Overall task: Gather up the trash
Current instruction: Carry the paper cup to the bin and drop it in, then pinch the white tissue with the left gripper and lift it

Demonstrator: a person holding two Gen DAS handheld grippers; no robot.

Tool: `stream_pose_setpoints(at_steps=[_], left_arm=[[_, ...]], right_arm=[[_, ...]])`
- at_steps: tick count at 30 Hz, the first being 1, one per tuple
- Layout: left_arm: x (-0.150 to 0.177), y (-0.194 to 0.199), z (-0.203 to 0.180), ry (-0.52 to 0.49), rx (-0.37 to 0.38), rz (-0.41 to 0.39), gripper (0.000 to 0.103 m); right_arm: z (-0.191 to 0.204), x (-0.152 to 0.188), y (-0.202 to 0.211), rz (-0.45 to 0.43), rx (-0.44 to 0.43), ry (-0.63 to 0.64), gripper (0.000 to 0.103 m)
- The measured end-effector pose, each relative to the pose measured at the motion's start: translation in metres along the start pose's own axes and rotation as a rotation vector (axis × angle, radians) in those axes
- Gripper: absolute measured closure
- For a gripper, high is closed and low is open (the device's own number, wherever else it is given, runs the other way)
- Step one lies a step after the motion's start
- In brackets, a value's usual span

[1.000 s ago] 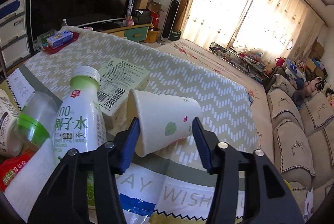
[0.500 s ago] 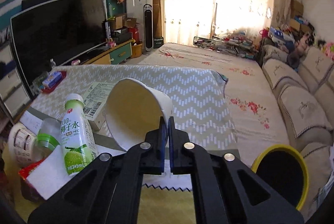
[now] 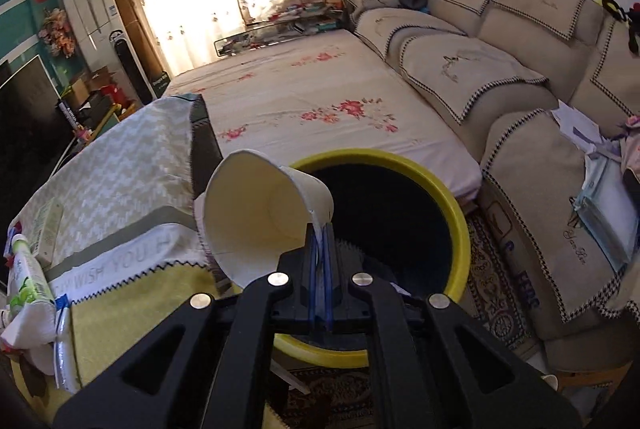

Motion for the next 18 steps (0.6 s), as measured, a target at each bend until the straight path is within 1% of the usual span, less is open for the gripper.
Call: stream_pose_setpoints(at_steps=[2, 3, 4, 8, 10, 12, 14, 15, 16, 18], left_arm=[[0.008, -0.009, -0.010, -0.027, 0.027, 0.043, 0.005], [0.011, -0.012, -0.012, -0.040, 0.035, 0.060, 0.005], [0.015, -0.017, -0.015, -0.054, 0.043, 0.076, 0.005], [0.027, -0.029, -0.027, -0.105, 0.089, 0.134, 0.005], [0.029, -0.031, -0.034, -0.114, 0.102, 0.150, 0.005], [0.030, -0.034, -0.038, -0.117, 0.102, 0.172, 0.005], [0.033, -0.040, -0.045, -0.149, 0.092, 0.204, 0.006], [0.034, -0.042, -0.048, -0.159, 0.088, 0.219, 0.012], [0.035, -0.045, -0.050, -0.164, 0.086, 0.238, 0.015], [0.037, -0.054, -0.052, -0.167, 0.073, 0.285, 0.028]], right_arm=[[-0.005, 0.002, -0.010, -0.011, 0.060, -0.016, 0.078], [-0.006, 0.003, -0.012, -0.025, 0.076, -0.021, 0.058], [-0.004, 0.004, -0.013, -0.035, 0.077, -0.022, 0.057], [0.004, 0.005, -0.008, -0.064, 0.040, -0.008, 0.057], [0.010, 0.007, -0.005, -0.075, 0.016, 0.006, 0.057], [0.017, 0.009, -0.001, -0.077, -0.009, 0.015, 0.057], [0.023, 0.012, 0.001, -0.072, -0.035, 0.019, 0.057], [0.024, 0.013, 0.001, -0.068, -0.048, 0.018, 0.057], [0.026, 0.014, 0.002, -0.065, -0.060, 0.015, 0.057], [0.029, 0.016, 0.006, -0.068, -0.086, 0.009, 0.057]])
Point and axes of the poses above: each gripper's, at about its wrist camera, not at the fingertips, and y roughly against the way its jaws point, z to its left, x to its underside, the point moved 6 cm from there along -y, roughly the way its jaws point, and after that the axes turned 6 degrees about -z, right-handed, at the moved point
